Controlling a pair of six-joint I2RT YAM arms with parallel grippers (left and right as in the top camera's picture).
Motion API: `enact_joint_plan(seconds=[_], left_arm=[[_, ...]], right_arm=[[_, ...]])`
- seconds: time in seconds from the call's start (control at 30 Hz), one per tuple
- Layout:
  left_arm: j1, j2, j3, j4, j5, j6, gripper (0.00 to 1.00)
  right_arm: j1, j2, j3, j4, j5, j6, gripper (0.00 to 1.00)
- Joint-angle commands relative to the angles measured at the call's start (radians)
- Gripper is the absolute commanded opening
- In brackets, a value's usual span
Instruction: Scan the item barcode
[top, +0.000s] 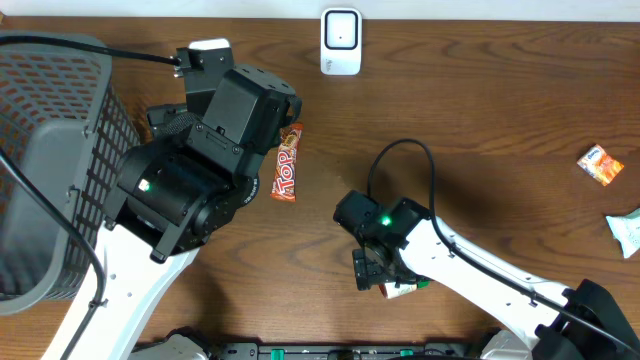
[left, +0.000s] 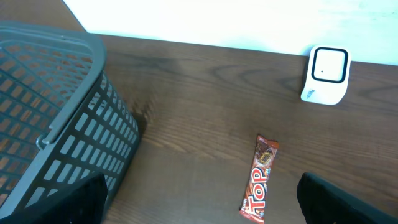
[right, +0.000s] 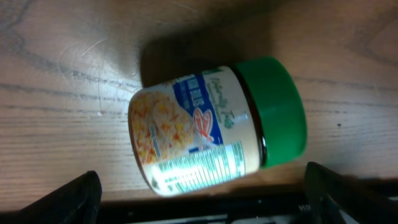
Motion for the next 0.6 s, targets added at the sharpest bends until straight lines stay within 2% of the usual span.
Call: enact_joint_plan(seconds=[0.0, 0.33, 0.57], left_arm=[[0.003, -0.001, 0.008, -0.001, -0.016, 0.005, 0.98], [0.003, -0.001, 0.008, -0.001, -0.016, 0.006, 0.98], [0.003, -0.001, 0.008, -0.001, -0.016, 0.006, 0.98]], right_arm=[[-0.03, -0.005, -0.028, 0.004, 0.016, 0.0, 0.99], [-0.169, -0.005, -0.034, 0.045, -0.117, -0.248, 0.99], [-0.17, -0.005, -0.05, 0.068, -0.178, -0.261, 0.99]])
